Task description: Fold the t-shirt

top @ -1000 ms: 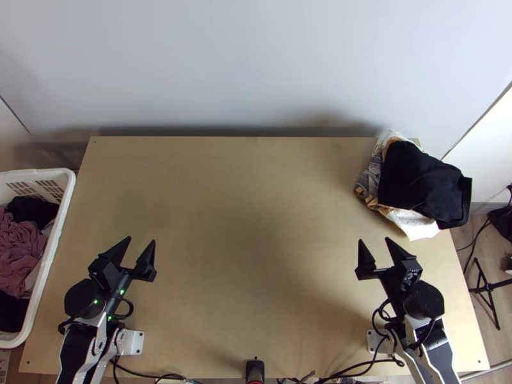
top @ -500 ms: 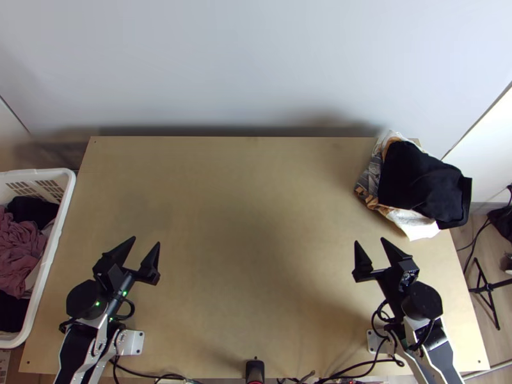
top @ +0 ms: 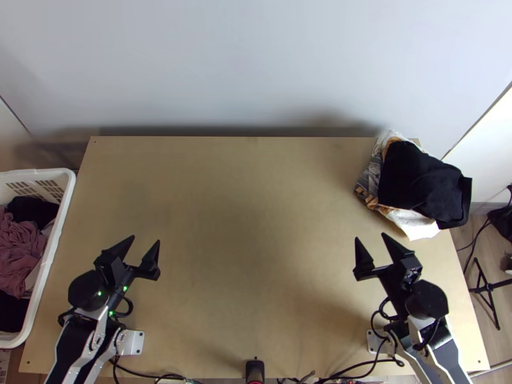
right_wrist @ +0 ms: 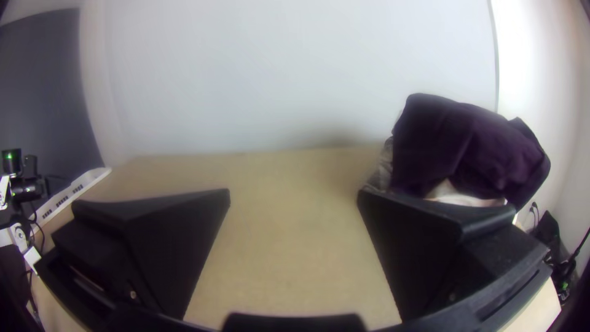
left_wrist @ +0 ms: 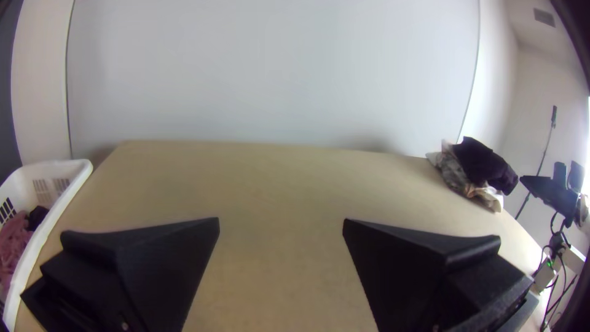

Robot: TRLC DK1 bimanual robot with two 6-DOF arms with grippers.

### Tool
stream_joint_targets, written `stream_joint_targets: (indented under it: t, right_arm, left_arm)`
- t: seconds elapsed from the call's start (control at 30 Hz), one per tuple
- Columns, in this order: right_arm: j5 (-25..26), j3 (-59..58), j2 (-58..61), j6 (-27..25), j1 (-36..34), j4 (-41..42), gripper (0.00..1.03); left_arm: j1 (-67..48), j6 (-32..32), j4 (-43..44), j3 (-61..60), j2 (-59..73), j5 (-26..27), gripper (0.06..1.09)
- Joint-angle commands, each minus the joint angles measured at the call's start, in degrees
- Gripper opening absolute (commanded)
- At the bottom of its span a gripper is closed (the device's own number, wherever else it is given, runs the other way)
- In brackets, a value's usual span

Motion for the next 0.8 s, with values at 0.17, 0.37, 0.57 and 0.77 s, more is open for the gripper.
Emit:
stream_joint_targets:
  t: [0.17,0.37,0.57,0.77]
  right_arm:
    - [-0.02,24.54,21.81,-2.02,-2.25,-7.65,0.98]
    - [-0.11,40.28,31.57,-1.14,-4.01,-11.69,0.98]
    - [-0.29,53.28,43.0,-1.93,-4.19,-18.72,0.98]
    - [-0.46,62.51,52.49,-0.26,-5.33,-21.62,0.98]
  left_arm:
    - [1.22,-3.18,-11.34,20.43,17.34,-0.5,1.04]
    - [4.21,-2.21,-18.99,34.93,24.63,0.21,1.04]
    - [3.15,-4.14,-27.34,49.26,34.48,0.56,1.04]
    - [8.25,-8.71,-30.85,58.84,43.44,0.47,1.04]
